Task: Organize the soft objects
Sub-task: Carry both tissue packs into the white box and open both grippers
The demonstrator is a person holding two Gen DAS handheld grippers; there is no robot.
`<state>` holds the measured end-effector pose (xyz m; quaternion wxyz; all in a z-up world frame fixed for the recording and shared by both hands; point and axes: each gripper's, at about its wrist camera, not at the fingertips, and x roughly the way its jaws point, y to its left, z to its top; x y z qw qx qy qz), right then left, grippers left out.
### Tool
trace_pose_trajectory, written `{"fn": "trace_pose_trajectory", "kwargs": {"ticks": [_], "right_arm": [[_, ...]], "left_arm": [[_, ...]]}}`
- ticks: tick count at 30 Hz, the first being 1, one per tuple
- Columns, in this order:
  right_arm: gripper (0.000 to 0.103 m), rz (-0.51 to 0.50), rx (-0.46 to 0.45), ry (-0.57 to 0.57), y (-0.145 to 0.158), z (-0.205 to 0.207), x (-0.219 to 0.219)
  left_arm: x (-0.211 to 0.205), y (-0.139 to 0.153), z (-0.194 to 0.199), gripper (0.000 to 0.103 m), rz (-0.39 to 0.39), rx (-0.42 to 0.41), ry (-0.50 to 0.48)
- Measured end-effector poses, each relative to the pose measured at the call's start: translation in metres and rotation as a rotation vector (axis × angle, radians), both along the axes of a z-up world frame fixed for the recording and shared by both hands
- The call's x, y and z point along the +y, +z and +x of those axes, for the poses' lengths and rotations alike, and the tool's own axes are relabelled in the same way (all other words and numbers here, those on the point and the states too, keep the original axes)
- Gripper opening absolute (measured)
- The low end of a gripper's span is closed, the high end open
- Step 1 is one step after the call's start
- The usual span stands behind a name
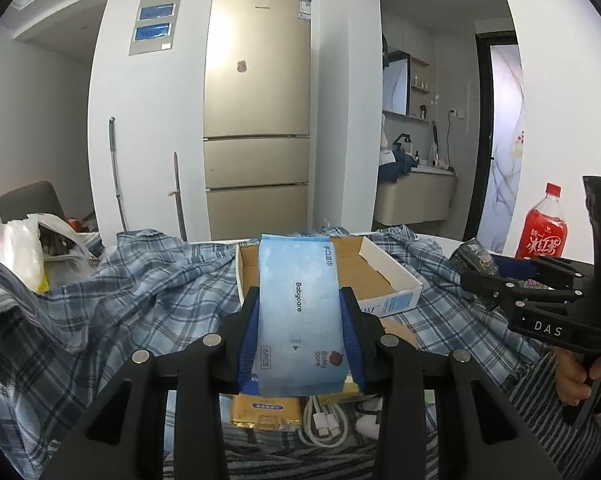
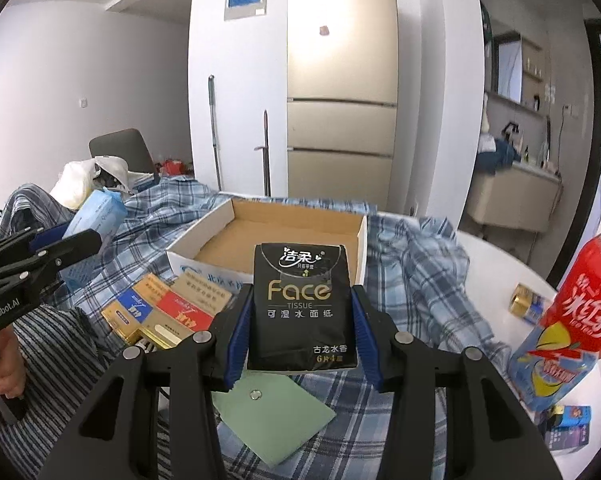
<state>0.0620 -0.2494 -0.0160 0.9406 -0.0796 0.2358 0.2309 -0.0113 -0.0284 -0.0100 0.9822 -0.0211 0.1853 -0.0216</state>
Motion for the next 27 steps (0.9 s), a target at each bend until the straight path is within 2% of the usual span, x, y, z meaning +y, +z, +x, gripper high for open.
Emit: {"fn": "trace_pose_trajectory", "kwargs": {"ticks": [3,10,12,18,22,23,27], "right_arm": [[0.045,0.001,-0.043,-0.029,0.011,-0.009,0.000],[0.045,0.001,-0.124,-0.013,0.057,-0.019,0.005],[0.046,0.010,-0.149,-0.027,0.072,-0.015,0.007],[0.045,0.062,-0.178,-0.072,0.119,0.013,0.018],[0.046,0.075,-0.168,-0.097,0.149,0.041,0.028],[0.045,0.092,-0.161,-0.105,0.153,0.049,0.028],[0.046,0.154,-0.119,-0.131,0.155,0.073,0.026]], "left_arm": [[0.005,0.018,-0.006,0.040,-0.017,-0.004,-0.013],[0.002,0.072,-0.007,0.040,0.059,-0.106,0.059],[0.001,0.083,0.001,0.040,0.051,-0.116,0.067],[-0.006,0.123,0.038,0.040,0.032,-0.139,0.067],[-0.008,0.145,0.063,0.040,-0.020,-0.136,0.058],[-0.008,0.150,0.068,0.040,-0.043,-0.139,0.050],[-0.008,0.151,0.079,0.040,-0.049,-0.147,0.069]]}}
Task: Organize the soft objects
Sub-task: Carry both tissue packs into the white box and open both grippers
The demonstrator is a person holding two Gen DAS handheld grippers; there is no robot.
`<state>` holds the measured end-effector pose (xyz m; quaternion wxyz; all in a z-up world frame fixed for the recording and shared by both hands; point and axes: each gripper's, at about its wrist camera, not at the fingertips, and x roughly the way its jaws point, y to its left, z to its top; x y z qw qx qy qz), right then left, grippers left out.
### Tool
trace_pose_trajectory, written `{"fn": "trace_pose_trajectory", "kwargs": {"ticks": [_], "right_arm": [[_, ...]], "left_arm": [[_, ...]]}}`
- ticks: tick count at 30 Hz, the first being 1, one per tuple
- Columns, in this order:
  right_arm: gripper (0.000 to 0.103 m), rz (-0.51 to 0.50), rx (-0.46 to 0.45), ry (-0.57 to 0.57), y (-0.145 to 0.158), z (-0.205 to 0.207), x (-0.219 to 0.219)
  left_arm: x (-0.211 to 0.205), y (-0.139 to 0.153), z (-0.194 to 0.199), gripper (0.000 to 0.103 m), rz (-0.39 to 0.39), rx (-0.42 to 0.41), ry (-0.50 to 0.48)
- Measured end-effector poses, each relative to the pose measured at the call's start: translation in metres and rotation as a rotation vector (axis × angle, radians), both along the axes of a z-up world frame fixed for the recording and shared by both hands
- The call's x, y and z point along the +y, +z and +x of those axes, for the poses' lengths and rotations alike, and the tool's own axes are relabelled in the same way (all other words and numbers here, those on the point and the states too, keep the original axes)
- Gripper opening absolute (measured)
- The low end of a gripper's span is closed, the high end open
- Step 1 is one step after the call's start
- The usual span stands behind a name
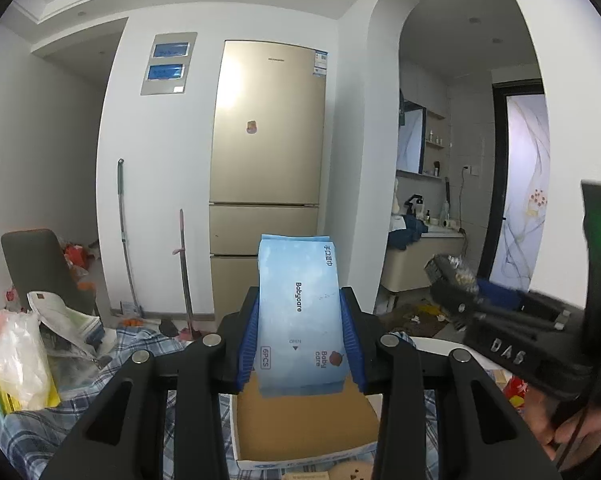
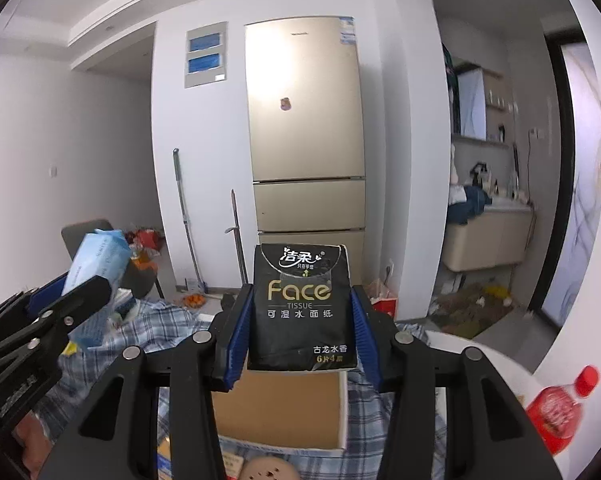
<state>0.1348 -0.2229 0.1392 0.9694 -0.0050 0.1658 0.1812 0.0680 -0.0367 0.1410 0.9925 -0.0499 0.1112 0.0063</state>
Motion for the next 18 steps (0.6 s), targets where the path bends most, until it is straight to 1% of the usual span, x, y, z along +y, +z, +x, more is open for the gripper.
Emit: {"fn": "trace_pose_trajectory", "kwargs": {"ticks": [2,5,8,13,15,16,17,18], "right_arm": [[0.046,0.002,0.021,-0.001,-0.009,0.008,0.001],[0.046,-0.031,0.063,0.000,-0.030,0.022,0.006],[0.046,-0.061,0.116,-0.005,-0.056,0.034,0.011],[0.046,-0.092,0.241,0.003,-0.097,0.061,0.022],[0.046,-0.112,0.276,0.000,-0.112,0.068,0.026],[0.046,-0.117,0.292,0.004,-0.120,0.072,0.028],[0.046,-0.114,0.310,0.011,-0.126,0.077,0.028],[0.046,-0.109,0.338,0.015,-0.133,0.082,0.027]], "left_arm": [[0.002,-0.008,0.011,0.040,-0.010,0.033,-0.006],[0.005,-0.026,0.027,0.040,0.002,0.078,0.009],[0.009,-0.049,0.044,0.040,-0.004,0.152,0.009],[0.013,-0.086,0.074,0.040,0.008,0.273,0.018],[0.017,-0.100,0.086,0.040,0.009,0.317,0.021],[0.020,-0.112,0.095,0.040,0.003,0.354,0.025],[0.023,-0.119,0.099,0.040,-0.003,0.373,0.022],[0.026,-0.132,0.107,0.040,-0.009,0.414,0.018]]}}
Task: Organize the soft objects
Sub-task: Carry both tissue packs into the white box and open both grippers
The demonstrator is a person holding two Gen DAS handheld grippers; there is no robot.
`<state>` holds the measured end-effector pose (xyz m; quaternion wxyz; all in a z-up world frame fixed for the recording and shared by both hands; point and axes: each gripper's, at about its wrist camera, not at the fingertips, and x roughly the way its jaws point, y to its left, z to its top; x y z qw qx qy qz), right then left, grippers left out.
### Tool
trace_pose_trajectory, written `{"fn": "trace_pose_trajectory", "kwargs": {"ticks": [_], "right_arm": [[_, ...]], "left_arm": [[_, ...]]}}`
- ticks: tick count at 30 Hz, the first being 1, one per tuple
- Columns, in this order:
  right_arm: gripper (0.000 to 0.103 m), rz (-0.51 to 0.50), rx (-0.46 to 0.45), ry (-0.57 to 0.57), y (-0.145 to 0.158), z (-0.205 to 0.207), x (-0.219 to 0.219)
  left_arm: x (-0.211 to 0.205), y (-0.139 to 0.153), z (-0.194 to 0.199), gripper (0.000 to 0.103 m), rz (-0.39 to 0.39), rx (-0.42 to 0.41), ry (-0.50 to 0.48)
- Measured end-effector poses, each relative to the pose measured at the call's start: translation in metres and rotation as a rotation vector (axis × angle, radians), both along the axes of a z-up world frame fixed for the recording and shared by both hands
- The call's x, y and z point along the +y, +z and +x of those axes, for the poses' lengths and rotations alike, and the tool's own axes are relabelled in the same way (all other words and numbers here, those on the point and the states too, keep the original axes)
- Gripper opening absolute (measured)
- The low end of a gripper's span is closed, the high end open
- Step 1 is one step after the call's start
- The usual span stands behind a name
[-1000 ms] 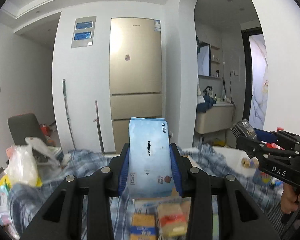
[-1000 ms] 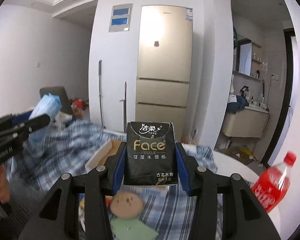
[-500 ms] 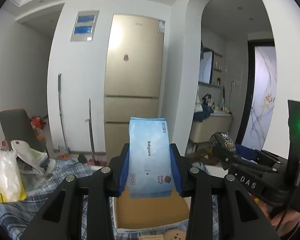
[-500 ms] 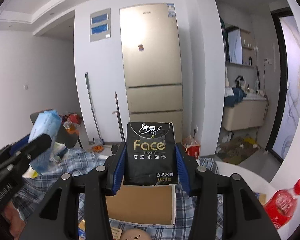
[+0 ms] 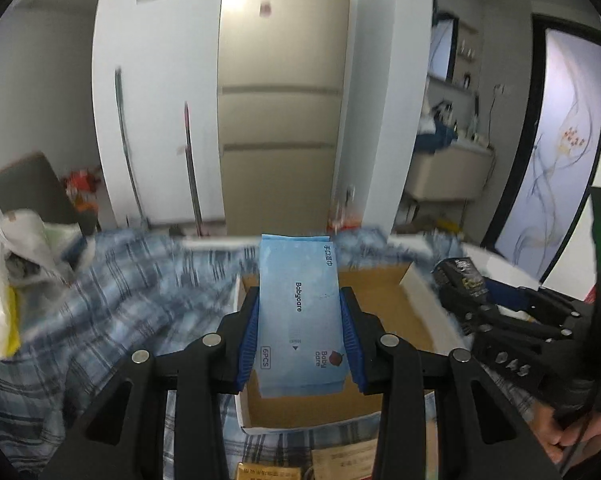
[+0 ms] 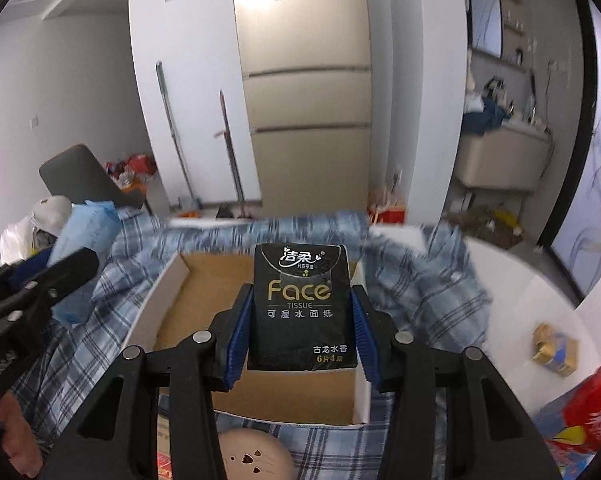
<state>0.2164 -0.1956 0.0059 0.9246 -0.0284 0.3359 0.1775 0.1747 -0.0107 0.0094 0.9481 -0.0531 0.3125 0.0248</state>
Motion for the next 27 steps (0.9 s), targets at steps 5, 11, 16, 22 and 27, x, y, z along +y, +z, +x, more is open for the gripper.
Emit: {"fn": "trace_pose_trajectory", "kwargs": {"ticks": [5,11,16,22,27], "right_arm": [[0.046,-0.050,0.085,-0.021,-0.028,0.017,0.001],[0.046,-0.127,0.221,0.025,-0.058,0.026,0.012],[0.046,-0.151,0.264,0.023,-0.072,0.030,0.011],[0.046,-0.149,0.291,0.023,-0.080,0.033,0.011],[0.059,-0.115,0.278,0.021,-0.076,0.034,0.009]], "left_arm": [[0.005,-0.045,0.019,0.040,-0.009,0.139,-0.007],[0.008,-0.064,0.028,0.040,0.003,0.194,0.006],[0.015,-0.074,0.033,0.040,-0.006,0.232,-0.001],[0.012,-0.075,0.035,0.045,-0.003,0.239,0.002],[0.013,-0.067,0.031,0.069,0.000,0.202,0.017]]}}
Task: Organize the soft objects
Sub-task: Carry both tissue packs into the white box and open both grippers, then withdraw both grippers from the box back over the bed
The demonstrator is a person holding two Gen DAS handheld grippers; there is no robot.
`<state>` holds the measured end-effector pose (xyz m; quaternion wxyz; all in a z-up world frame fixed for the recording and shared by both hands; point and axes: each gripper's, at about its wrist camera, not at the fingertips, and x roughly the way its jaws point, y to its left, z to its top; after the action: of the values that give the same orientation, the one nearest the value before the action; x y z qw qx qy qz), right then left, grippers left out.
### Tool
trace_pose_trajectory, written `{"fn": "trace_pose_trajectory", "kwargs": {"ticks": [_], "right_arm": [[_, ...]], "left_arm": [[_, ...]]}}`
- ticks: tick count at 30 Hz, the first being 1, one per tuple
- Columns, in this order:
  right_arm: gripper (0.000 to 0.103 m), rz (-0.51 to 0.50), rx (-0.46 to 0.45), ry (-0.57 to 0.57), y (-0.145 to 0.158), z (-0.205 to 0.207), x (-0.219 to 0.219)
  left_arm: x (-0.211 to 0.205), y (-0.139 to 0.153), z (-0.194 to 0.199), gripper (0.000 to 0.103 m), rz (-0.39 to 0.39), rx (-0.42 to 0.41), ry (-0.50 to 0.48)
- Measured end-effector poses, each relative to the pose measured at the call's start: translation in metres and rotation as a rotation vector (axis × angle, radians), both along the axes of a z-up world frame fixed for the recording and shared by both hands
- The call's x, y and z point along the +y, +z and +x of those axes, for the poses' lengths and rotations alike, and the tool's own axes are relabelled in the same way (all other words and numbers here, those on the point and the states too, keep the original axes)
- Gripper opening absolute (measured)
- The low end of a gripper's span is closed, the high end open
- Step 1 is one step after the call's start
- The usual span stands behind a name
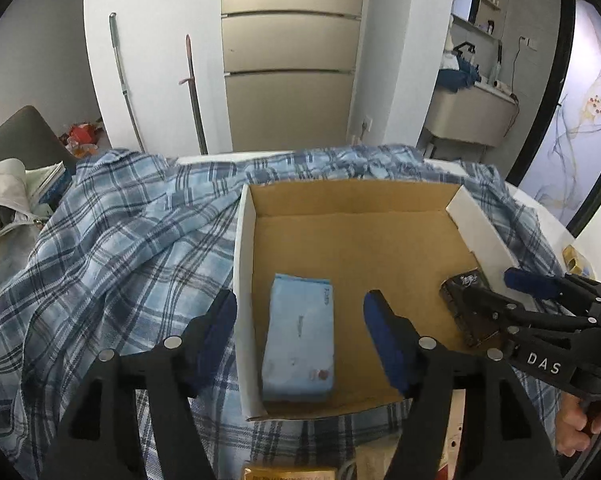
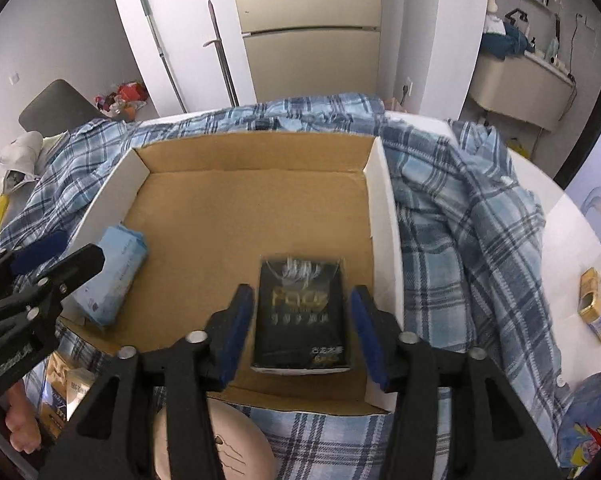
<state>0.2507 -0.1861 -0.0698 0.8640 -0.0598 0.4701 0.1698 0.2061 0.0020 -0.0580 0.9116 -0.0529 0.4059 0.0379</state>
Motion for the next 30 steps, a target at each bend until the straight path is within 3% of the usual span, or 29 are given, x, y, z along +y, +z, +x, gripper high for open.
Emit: {"fn": "trace_pose_trajectory", "kwargs": {"ticks": [1,11,19,26,29,30], "right_arm": [[0.064,-0.003,-0.018,-0.005,0.003,-0.001,0.000],[0.065,-0.004,-0.066,-0.013,0.020,-0.005,-0.002],[0.065,-0.011,-0.142,0.001,0.054,-0.030,-0.010],[0.065,0.001,-0.234,0.031,0.089,-0.075,-0.028],[0.065,0.016,-0.281,0.035,0.103,-0.099,-0.034],[0.065,0.013,-0.311,0.030,0.107,-0.107,-0.035]], "left_arm": [[0.000,0.002,-0.001,0.071,0.000,-0.007,0.003],[-0.006,0.018,-0.011,0.073,0.022,-0.059,-0.004],[-0.005,0.059,-0.043,0.073,0.009,-0.121,-0.007],[-0.003,0.101,-0.111,0.073,0.047,-0.262,0.014],[-0.006,0.113,-0.141,0.088,0.086,-0.351,0.018],[-0.007,0.117,-0.151,0.088,0.088,-0.379,0.014]]}}
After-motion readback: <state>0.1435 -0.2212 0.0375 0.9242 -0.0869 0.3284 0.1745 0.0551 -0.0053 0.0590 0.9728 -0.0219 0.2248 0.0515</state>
